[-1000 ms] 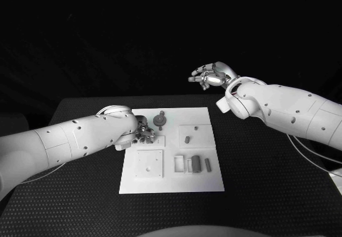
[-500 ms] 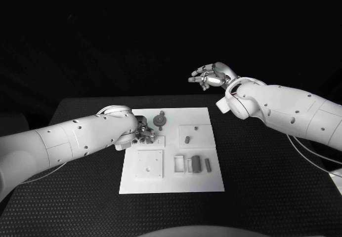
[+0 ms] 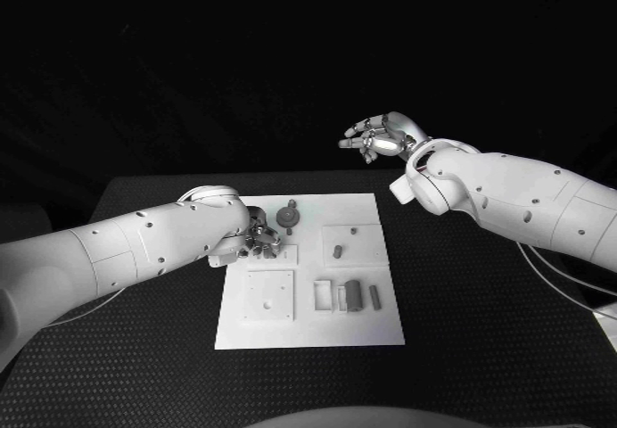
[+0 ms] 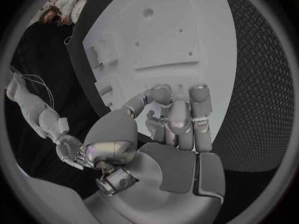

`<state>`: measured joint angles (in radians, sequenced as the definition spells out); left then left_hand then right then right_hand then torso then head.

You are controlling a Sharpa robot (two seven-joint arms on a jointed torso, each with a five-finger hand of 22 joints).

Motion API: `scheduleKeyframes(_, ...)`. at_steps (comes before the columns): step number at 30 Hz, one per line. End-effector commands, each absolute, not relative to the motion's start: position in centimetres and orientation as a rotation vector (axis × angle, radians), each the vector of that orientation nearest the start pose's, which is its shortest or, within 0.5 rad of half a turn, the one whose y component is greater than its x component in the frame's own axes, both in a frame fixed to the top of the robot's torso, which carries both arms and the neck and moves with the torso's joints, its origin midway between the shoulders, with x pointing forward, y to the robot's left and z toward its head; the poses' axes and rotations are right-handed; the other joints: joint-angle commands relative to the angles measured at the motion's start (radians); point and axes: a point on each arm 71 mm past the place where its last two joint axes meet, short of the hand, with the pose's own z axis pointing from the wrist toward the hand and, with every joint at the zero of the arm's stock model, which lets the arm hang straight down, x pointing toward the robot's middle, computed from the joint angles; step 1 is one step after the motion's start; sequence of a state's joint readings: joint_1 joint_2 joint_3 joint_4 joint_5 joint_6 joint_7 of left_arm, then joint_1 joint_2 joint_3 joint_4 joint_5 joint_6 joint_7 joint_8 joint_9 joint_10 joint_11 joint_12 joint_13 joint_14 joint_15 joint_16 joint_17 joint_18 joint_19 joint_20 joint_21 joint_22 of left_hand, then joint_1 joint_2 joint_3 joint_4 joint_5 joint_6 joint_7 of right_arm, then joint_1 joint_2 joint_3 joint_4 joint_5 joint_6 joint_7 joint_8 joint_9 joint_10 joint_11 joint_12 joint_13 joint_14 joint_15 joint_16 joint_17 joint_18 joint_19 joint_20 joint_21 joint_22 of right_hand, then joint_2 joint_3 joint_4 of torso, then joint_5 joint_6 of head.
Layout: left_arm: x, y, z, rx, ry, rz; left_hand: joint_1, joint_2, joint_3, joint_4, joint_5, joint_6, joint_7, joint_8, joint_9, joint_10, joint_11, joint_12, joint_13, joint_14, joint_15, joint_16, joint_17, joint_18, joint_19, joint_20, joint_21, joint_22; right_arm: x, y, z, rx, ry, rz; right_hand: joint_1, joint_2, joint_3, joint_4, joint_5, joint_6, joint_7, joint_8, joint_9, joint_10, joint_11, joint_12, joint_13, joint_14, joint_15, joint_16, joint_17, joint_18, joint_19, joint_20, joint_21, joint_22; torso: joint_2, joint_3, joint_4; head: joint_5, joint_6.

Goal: Assemble the parts on the task board

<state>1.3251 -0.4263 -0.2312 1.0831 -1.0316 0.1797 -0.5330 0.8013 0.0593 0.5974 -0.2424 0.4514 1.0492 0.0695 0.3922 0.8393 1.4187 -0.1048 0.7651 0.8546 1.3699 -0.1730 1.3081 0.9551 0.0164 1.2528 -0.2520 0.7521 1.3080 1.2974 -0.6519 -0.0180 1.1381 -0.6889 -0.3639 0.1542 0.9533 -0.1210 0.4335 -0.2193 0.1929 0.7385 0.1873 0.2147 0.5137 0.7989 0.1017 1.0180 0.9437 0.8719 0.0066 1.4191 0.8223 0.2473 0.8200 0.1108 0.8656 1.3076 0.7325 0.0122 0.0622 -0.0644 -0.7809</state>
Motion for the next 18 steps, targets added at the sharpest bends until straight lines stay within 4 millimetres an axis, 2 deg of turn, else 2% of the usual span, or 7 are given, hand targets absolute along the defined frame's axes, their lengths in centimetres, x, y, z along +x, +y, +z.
scheduleKeyframes(1,53.78,13.91,-25.13,-0.01,2.446,-0.168,0.011,0.001,0.072,-0.043,-0.002,0.165,-0.074,0.0,0.0,-0.003,-0.004,0.004,-0.002,-0.038,-0.03,0.004,-0.002,0.024,0.013,-0.019,0.005,0.02,57.17,-22.22,-14.21,0.51,1.504,1.002,0.001,0.01,0.0,-0.004,-0.003,-0.001,0.026,0.002,-0.002,-0.006,0.002,0.005,-0.001,-0.003,-0.007,0.005,-0.001,0.014,0.0,0.004,-0.005,0.002,0.0,0.0002,0.0006,0.0,-0.001)
scheduleKeyframes(18,54.23,13.11,-24.95,-0.01,2.402,-0.164,0.01,0.004,0.07,-0.035,-0.019,0.159,-0.072,-0.001,0.001,-0.004,-0.003,0.003,-0.008,-0.041,-0.03,0.007,-0.012,0.023,0.012,-0.017,0.004,0.019,57.2,-22.13,-14.28,0.509,1.509,1.004,0.001,0.011,0.0,-0.005,-0.003,-0.001,0.026,0.002,-0.002,-0.006,0.002,0.006,-0.003,-0.003,-0.007,0.006,-0.002,0.014,0.0,0.004,-0.005,0.003,0.001,-0.0001,-0.0008,-0.006,0.001)
